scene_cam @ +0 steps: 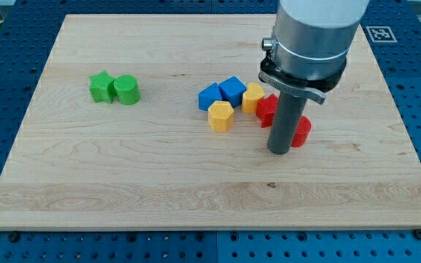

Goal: Move the green star above the green circle

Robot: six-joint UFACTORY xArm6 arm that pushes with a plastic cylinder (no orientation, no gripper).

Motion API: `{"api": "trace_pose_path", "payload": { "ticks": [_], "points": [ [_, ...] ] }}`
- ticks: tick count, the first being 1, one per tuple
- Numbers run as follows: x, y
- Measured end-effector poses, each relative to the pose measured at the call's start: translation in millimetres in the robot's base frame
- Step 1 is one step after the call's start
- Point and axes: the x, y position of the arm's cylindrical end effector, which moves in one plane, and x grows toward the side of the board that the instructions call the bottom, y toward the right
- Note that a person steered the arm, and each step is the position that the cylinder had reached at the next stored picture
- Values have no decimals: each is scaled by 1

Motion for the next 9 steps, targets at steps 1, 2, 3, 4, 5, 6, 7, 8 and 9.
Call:
{"api": "trace_pose_path", "payload": {
  "ticks": [1,2,3,4,5,6,7,8,9],
  "points": [
    [17,-18],
    [25,-80],
    [24,-156],
    [10,-227],
    [-18,-265],
    [-51,-277],
    [-90,-285],
    [-140,-261],
    [-165,-246]
  ]
}}
